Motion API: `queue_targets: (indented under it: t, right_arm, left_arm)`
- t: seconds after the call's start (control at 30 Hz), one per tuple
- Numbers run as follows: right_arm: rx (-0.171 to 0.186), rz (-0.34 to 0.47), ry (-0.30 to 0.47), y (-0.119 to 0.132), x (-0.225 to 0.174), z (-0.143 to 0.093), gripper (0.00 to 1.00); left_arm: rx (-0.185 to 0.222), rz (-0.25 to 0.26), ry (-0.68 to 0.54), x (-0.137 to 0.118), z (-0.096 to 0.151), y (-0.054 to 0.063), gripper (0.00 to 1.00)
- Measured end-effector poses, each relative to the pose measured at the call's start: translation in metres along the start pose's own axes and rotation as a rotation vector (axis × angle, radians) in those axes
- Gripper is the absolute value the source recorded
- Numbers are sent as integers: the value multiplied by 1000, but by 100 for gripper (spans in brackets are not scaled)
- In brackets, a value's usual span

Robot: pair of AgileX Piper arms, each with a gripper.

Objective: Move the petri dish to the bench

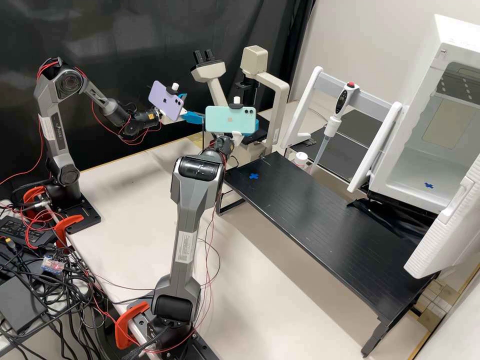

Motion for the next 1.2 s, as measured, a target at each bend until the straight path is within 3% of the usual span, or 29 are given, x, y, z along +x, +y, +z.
queue_targets:
  t: [0.13, 0.37, 0.57, 0.97, 1.2]
  right_arm:
    - [-21, 13, -25, 5, -23, 15, 0]
    - [42, 79, -90, 13, -73, 48, 0]
    - [86, 85, -127, 7, -108, 65, 0]
    - [68, 91, -108, -20, -140, 70, 0]
    - [60, 106, -101, -23, -146, 73, 0]
  left_arm:
    - [0, 0, 0, 0, 0, 0, 100]
    - [0, 0, 0, 0, 0, 0, 100]
    - [0, 0, 0, 0, 0, 0, 100]
    - [0, 0, 0, 0, 0, 0, 100]
    - [0, 0, 0, 0, 0, 0, 100]
